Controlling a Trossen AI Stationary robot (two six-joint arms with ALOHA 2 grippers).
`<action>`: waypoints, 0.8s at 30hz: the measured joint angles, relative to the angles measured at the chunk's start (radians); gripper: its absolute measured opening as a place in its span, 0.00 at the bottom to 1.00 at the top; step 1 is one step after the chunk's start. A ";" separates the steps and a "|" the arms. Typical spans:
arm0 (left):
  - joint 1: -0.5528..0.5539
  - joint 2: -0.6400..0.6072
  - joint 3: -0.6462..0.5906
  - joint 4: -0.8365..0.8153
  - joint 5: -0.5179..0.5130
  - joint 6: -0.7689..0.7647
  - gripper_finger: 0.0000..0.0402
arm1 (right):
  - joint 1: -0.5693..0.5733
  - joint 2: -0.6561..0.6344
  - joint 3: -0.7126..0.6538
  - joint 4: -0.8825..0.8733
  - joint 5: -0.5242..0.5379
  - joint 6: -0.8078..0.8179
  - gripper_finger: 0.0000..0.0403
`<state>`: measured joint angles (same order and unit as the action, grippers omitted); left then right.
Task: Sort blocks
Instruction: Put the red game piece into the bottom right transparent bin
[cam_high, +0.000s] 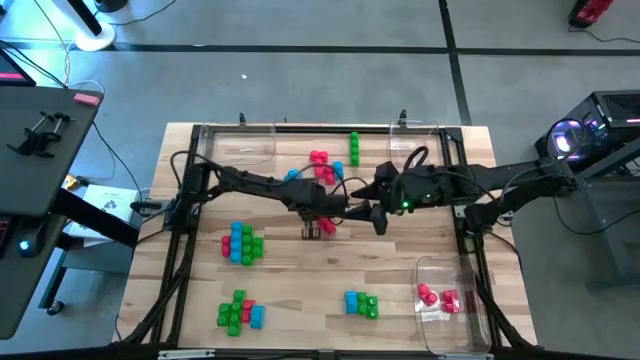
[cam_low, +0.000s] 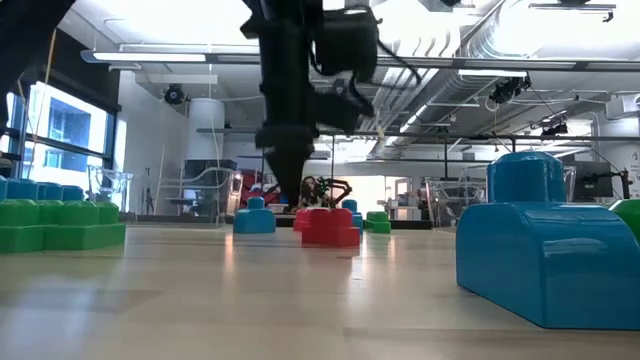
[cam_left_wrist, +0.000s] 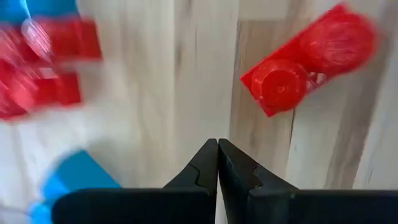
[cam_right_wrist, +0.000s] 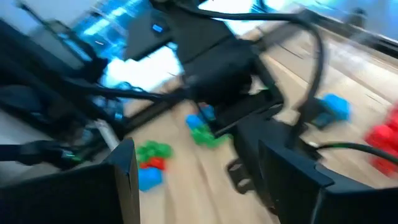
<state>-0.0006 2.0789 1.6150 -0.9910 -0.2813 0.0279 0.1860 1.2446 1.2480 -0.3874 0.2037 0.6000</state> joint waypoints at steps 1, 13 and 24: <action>0.005 -0.020 0.000 0.004 0.030 0.051 0.00 | 0.000 -0.010 0.000 0.017 -0.008 -0.006 0.52; 0.060 -0.181 -0.169 0.264 0.500 0.273 0.08 | 0.064 -0.131 0.000 0.034 0.095 -0.033 0.52; 0.040 -0.111 -0.229 0.506 0.400 0.426 0.51 | 0.049 -0.118 0.000 0.011 0.138 -0.032 0.52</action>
<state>0.0396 1.9678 1.3859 -0.4848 0.1190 0.4538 0.2352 1.1263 1.2480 -0.3760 0.3420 0.5678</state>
